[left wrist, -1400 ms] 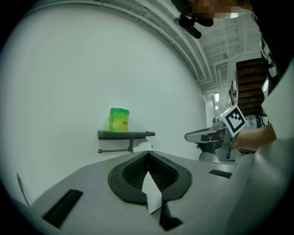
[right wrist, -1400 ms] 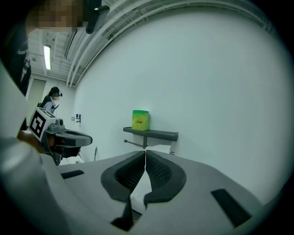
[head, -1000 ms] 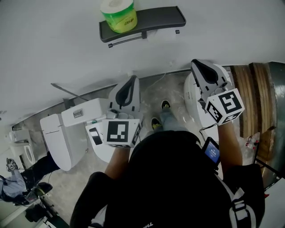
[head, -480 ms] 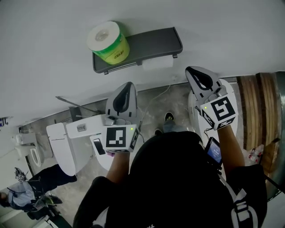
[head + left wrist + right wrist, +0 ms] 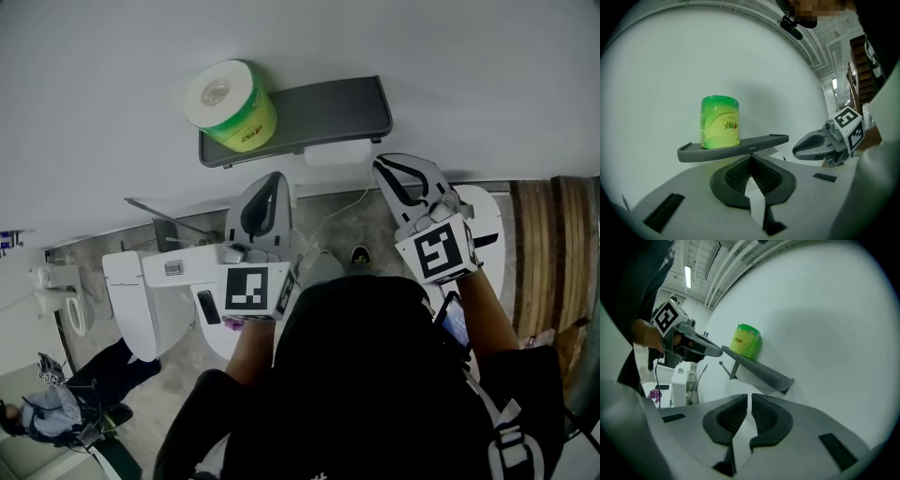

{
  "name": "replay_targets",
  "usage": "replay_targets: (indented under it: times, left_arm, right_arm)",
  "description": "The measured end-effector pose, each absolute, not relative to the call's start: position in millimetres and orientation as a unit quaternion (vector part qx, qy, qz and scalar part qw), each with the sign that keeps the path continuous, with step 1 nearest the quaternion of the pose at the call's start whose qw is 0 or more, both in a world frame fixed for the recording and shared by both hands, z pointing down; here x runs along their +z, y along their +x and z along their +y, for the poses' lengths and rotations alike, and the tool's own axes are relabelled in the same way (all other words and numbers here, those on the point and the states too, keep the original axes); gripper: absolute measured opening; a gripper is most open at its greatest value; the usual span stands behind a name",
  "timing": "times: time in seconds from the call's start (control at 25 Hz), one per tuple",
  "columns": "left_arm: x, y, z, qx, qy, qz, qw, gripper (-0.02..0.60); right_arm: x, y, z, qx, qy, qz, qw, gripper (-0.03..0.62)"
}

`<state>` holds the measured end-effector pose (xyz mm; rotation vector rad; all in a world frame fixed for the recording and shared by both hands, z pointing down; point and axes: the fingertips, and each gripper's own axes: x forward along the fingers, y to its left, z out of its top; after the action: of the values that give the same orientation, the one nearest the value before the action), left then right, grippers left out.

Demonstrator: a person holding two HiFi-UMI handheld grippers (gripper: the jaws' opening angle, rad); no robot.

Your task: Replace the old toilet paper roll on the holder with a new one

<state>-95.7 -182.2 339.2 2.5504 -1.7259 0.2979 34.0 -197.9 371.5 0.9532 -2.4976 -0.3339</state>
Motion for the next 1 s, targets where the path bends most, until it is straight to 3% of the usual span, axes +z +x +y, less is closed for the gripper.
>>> replay_targets:
  times: [0.16, 0.2, 0.28, 0.52, 0.72, 1.0]
  left_arm:
    - [344, -101, -188, 0.094, 0.824, -0.559, 0.027, 0.022]
    - [344, -102, -189, 0.093, 0.824, -0.558, 0.027, 0.021]
    - [344, -105, -192, 0.091, 0.825, -0.558, 0.025, 0.022]
    - [343, -114, -190, 0.095, 0.82, -0.564, 0.022, 0.021]
    - [342, -126, -188, 0.095, 0.813, -0.574, 0.02, 0.021]
    - [341, -137, -186, 0.092, 0.808, -0.582, 0.021, 0.022]
  right_arm:
    - [377, 10, -197, -0.117, 0.32, -0.91, 0.237, 0.026]
    - [381, 5, -197, -0.119, 0.313, -0.909, 0.249, 0.051]
    - [392, -4, -199, -0.129, 0.294, -0.903, 0.284, 0.182]
    - [415, -31, -212, -0.276, 0.273, -0.83, 0.401, 0.244]
    - [431, -48, -234, -0.393, 0.277, -0.739, 0.473, 0.249]
    - [430, -51, -242, -0.418, 0.297, -0.711, 0.482, 0.213]
